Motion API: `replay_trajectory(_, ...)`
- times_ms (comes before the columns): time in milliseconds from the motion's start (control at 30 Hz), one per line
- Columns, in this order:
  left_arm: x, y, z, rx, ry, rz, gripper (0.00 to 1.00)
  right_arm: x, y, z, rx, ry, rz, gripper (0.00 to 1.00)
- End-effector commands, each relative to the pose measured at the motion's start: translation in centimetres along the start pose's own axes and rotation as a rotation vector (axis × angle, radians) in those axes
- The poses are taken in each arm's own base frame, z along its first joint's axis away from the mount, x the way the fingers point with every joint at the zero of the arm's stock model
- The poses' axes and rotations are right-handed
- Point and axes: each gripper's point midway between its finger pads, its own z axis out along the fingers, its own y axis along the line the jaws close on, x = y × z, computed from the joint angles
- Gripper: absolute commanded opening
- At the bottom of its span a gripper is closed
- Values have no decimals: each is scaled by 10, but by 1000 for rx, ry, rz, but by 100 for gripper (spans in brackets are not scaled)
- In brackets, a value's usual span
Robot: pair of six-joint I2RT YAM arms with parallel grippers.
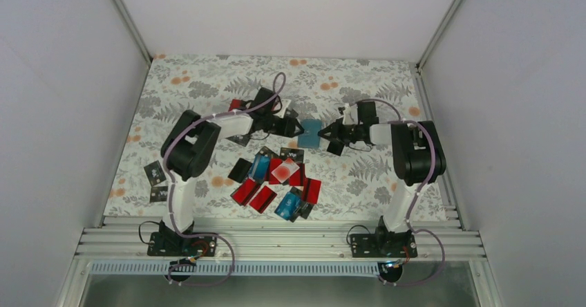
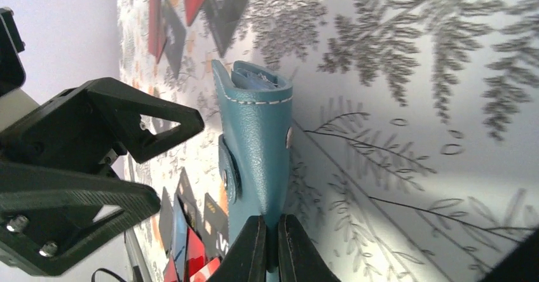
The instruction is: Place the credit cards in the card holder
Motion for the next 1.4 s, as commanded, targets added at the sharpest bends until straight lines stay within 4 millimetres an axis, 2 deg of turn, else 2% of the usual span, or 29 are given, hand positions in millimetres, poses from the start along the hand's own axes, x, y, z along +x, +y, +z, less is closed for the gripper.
replay_trajectory(0, -23, -5, -39, 26, -112, 49, 70, -1, 43, -6, -111, -9, -139, 5)
replay_trajectory(200, -23, -3, -81, 139, -192, 56, 76, 0, 76, -16, -174, -26, -235, 4)
replay_trajectory(333, -24, -12, -107, 192, -228, 111, 77, -1, 104, -27, -225, -39, -298, 4)
replay_trajectory(567, -27, -44, -127, 329, -270, 193, 78, 10, 157, -38, -316, -12, -414, 4)
replay_trajectory(733, -33, -63, -138, 402, -297, 212, 75, 19, 181, -38, -335, -4, -470, 5)
replay_trajectory(833, -36, -72, -141, 409, -301, 226, 69, 20, 190, -36, -328, -5, -492, 4)
replay_trajectory(967, -39, -80, -142, 401, -301, 234, 50, 21, 194, -30, -298, -11, -506, 4)
replay_trajectory(1167, -39, -88, -146, 411, -310, 228, 40, 19, 195, -27, -248, -35, -531, 5)
replay_trajectory(1367, -40, -98, -153, 421, -310, 235, 18, 17, 191, -29, -204, -59, -553, 4)
